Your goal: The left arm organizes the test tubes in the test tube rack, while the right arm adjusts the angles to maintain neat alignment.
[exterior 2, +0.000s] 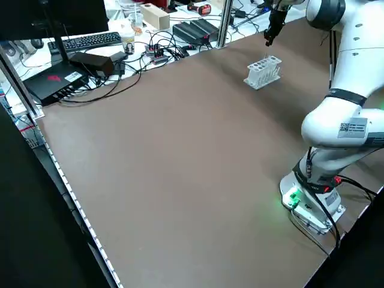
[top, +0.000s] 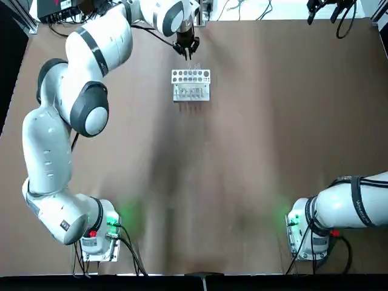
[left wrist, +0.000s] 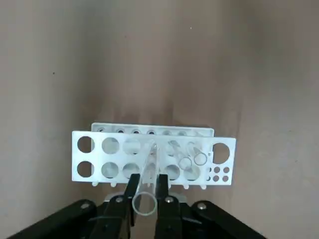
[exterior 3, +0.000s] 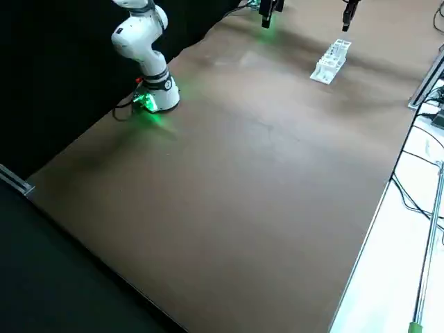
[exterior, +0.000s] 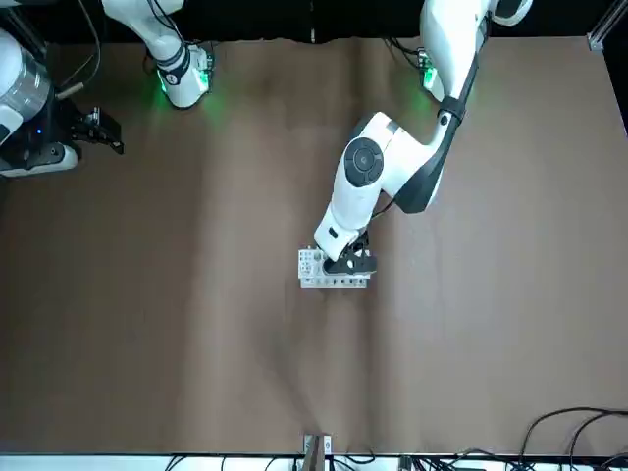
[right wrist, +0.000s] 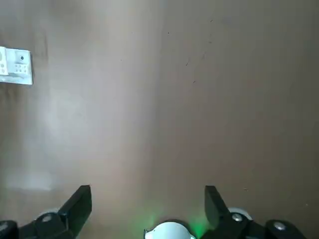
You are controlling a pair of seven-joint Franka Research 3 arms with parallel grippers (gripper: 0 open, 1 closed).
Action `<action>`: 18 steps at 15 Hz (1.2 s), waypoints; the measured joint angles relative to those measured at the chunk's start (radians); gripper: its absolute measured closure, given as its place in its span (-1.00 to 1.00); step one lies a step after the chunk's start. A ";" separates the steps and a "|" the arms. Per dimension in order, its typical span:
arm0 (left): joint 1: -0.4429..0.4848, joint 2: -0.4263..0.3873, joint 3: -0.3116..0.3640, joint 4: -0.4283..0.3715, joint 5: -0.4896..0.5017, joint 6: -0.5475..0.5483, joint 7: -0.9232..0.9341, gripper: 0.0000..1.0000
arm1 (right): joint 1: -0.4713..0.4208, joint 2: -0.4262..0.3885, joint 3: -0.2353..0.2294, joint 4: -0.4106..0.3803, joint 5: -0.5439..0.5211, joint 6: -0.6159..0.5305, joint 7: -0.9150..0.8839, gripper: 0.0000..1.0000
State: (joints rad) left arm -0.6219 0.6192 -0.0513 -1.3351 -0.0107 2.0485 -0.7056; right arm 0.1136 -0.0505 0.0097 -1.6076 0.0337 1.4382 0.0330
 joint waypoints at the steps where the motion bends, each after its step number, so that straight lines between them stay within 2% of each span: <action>1: 0.000 0.000 0.000 0.000 0.000 0.000 0.000 0.59 | 0.000 0.000 0.000 0.000 0.000 0.000 0.000 -1.00; 18: -0.001 0.024 0.010 0.000 0.000 0.013 0.000 0.59 | 0.000 0.000 0.000 0.000 0.000 0.000 0.000 -1.00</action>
State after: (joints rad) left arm -0.6226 0.6433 -0.0409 -1.3353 -0.0107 2.0618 -0.7056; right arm 0.1136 -0.0505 0.0098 -1.6076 0.0337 1.4381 0.0330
